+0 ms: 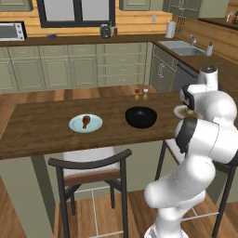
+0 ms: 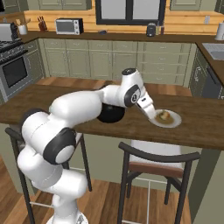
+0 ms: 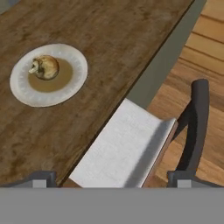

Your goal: Pick the chicken drumstick and onion from their plates and place them in the bowl. Then put the bowl in the fridge.

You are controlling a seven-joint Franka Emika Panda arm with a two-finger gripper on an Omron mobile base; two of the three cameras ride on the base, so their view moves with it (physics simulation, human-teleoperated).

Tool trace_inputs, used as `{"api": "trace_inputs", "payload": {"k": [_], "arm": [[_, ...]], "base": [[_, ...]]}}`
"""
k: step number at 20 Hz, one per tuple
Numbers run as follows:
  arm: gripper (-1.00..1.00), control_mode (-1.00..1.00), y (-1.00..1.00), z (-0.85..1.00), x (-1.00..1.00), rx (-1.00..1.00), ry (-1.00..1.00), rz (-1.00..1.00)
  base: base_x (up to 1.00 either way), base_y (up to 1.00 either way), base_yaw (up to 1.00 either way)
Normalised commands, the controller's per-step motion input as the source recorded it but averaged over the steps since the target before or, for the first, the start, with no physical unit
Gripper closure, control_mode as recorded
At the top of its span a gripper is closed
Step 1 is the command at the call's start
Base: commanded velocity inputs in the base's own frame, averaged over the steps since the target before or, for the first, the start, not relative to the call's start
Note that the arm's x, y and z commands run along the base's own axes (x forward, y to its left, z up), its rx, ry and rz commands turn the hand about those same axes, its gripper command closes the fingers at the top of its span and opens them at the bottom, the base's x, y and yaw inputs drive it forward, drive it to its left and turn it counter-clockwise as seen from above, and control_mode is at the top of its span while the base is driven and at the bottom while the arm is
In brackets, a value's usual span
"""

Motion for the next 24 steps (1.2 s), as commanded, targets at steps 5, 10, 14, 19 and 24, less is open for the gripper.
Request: {"api": "trace_inputs", "payload": {"k": [5,10,14,19,24], "arm": [[-1.0,-1.0,-0.38,-0.15,0.36,0.0,0.0,0.0],[-1.0,-1.0,-0.01,-0.12,0.35,0.0,0.0,0.0],[-1.0,-1.0,-0.03,-0.24,0.28,0.0,0.0,0.0],[-1.0,-1.0,-0.02,-0.28,0.03,0.0,-0.02,0.01],[-1.0,-1.0,0.0,-0.12,0.21,-0.01,-0.04,0.04]], "base": [[0.0,0.0,0.0],[0.0,0.0,0.0],[0.0,0.0,0.0],[0.0,0.0,0.0],[0.0,0.0,0.0]]}}
